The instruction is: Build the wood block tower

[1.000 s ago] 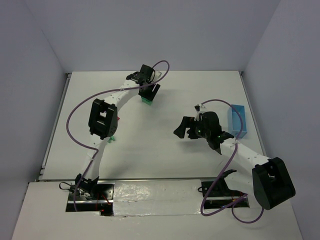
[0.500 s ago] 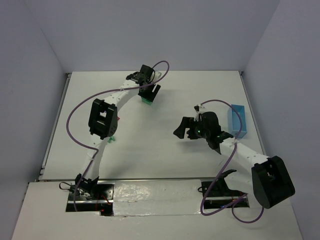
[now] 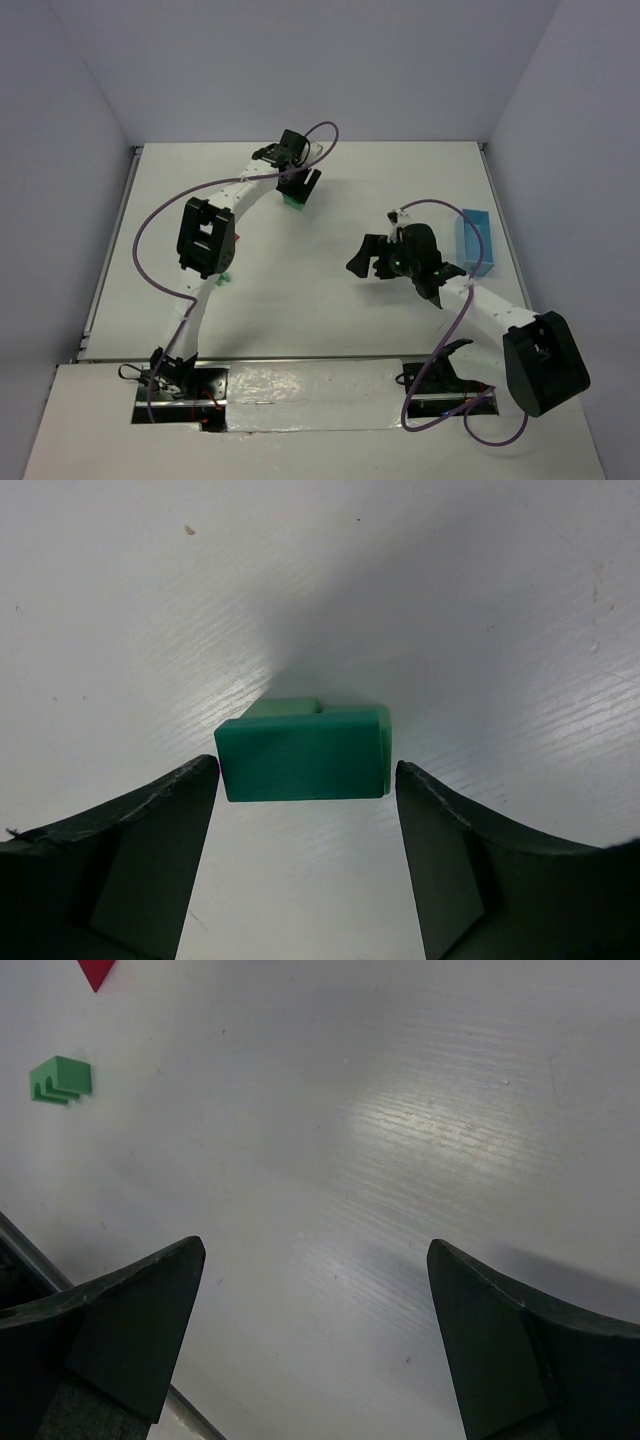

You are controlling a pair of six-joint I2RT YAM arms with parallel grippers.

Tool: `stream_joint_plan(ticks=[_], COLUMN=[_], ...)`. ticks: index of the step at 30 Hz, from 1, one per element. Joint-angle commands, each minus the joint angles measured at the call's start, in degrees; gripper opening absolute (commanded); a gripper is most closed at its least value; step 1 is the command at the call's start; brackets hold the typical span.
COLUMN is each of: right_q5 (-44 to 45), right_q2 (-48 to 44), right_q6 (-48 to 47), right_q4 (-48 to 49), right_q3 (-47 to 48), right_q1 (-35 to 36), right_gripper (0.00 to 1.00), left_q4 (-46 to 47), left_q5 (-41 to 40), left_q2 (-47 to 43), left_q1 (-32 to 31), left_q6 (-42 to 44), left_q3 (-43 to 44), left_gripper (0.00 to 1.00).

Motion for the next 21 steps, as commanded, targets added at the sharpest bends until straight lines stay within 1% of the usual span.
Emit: stream_joint_plan(ticks=[1,21], right_q5=[-0.1,0.2], right_q2=[0.5,0.7], right_q6=[-1.0,-1.2], right_q4=[1.5,1.1], right_q3=[1.8,2.1], right_q1=[0.7,1.3], right_gripper=[1.0,1.0], left_q4=[0.5,0.6], left_q5=[0.2,1.7], left_q2=[-0.7,-1.6], left_q1=[0.3,0.3], left_q6=[1.6,2.6], left_q3=[1.7,0.2], left_gripper=[0.83,0.83])
